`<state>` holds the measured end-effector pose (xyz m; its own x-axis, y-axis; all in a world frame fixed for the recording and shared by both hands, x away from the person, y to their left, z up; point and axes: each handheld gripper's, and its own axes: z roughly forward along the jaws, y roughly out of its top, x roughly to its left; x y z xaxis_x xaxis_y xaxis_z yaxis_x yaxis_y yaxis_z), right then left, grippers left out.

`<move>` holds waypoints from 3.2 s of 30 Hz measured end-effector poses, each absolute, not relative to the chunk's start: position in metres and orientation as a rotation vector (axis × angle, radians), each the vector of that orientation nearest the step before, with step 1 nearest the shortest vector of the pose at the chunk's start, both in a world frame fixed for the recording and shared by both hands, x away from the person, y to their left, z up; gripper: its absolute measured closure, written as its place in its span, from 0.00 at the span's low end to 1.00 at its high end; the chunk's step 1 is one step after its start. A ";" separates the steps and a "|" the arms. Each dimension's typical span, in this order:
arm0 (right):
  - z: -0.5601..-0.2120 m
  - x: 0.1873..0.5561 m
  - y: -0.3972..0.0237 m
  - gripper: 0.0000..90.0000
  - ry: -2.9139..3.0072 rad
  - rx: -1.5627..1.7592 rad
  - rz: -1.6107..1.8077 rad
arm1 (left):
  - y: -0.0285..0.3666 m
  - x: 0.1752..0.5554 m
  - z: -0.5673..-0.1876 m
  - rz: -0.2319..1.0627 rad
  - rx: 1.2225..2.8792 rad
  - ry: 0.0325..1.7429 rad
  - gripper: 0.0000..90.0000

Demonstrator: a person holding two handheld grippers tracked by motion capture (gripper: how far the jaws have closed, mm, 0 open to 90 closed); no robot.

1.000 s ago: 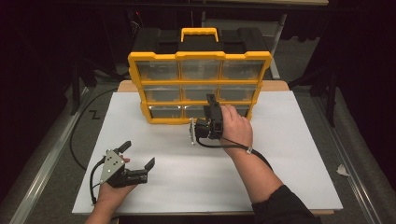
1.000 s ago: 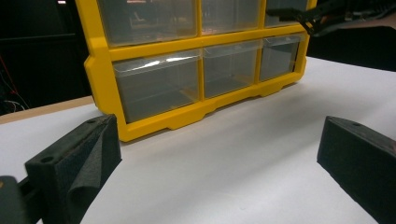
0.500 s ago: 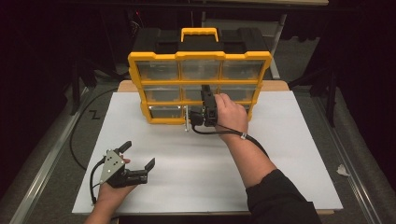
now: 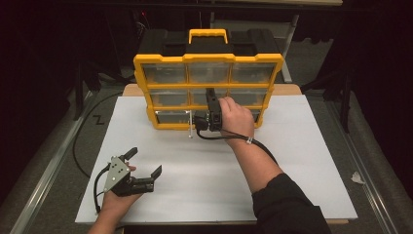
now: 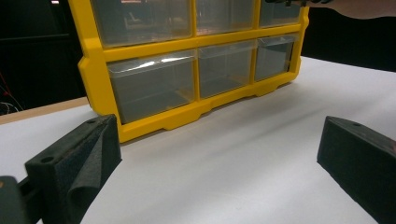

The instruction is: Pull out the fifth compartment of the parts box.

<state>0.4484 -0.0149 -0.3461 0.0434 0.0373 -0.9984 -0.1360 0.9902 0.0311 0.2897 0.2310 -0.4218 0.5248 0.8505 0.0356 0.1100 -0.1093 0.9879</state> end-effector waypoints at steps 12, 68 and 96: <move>-0.346 0.445 -0.016 0.83 1.495 -0.093 0.126 | 0.231 0.290 -0.422 0.771 1.580 0.847 0.00; -0.327 0.398 -0.024 0.39 1.662 -0.149 0.182 | 0.228 0.290 -0.420 0.762 1.585 0.822 0.00; -0.327 0.378 -0.033 0.87 1.685 -0.113 0.158 | 0.227 0.290 -0.420 0.760 1.589 0.819 0.00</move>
<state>0.3780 -0.0330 -0.3267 -0.1196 0.0178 -0.9927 -0.1672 0.9852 0.0378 0.2904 0.2274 -0.4204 0.5491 0.8346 0.0434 0.1057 -0.1209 0.9870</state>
